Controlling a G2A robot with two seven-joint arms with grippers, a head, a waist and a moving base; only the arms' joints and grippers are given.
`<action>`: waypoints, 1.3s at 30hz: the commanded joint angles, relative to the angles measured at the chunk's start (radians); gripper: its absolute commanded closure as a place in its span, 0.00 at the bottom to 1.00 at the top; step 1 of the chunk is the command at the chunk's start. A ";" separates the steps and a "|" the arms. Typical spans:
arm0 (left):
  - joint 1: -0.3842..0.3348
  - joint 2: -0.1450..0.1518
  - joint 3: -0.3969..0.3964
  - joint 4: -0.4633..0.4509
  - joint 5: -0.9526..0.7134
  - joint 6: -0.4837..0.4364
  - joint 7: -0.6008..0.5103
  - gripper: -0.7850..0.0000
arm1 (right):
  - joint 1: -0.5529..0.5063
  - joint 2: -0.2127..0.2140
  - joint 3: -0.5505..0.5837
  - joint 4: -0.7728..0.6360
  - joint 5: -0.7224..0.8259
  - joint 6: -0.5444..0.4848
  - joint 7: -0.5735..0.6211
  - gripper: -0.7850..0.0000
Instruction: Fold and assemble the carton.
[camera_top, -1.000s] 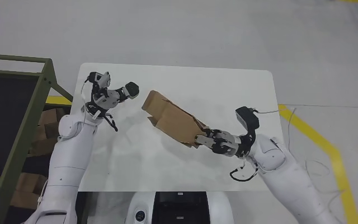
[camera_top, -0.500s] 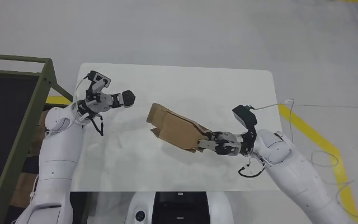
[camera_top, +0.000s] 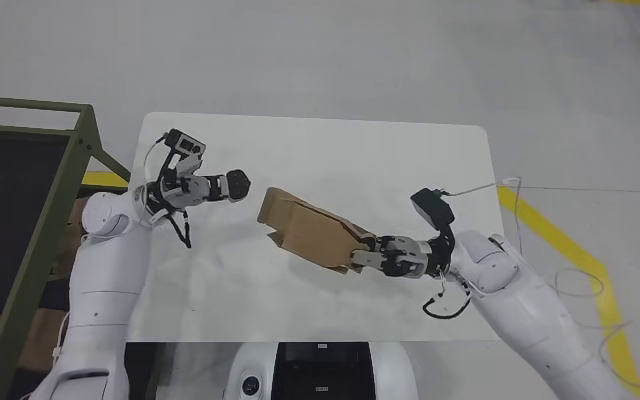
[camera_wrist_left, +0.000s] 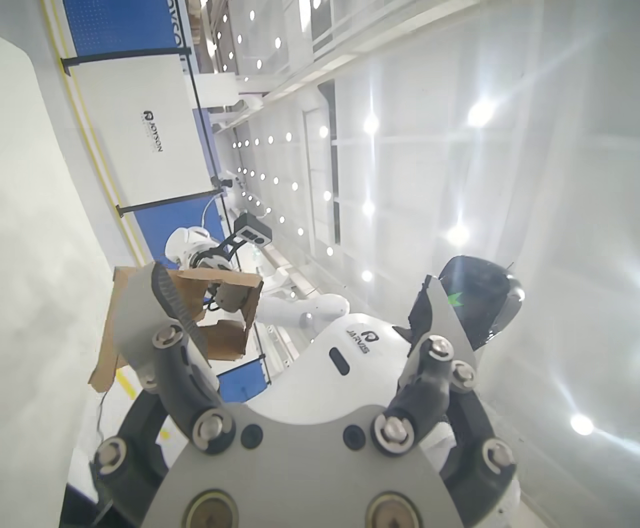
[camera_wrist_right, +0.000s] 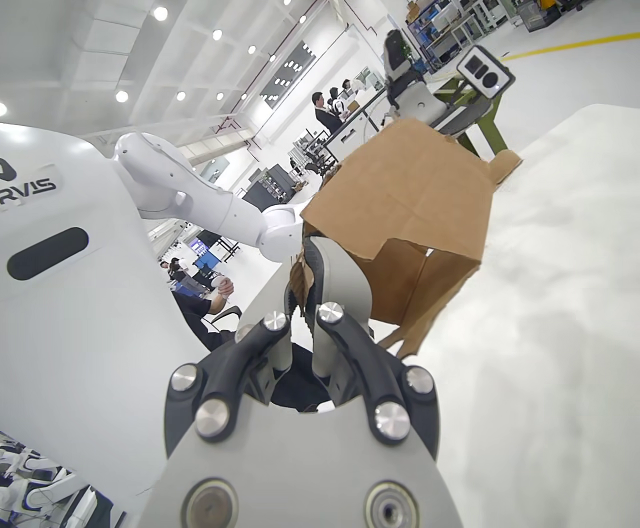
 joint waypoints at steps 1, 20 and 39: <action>0.008 0.003 0.000 -0.010 0.015 -0.019 -0.039 0.00 | 0.015 0.002 -0.010 0.011 -0.004 0.008 0.010 1.00; 0.039 0.091 0.152 -0.124 0.070 -0.130 -0.064 0.00 | 0.169 0.045 -0.192 0.095 0.080 -0.015 -0.013 1.00; 0.006 0.134 0.271 -0.126 0.037 -0.130 -0.064 0.00 | 0.220 0.082 -0.264 0.090 0.136 -0.015 -0.013 1.00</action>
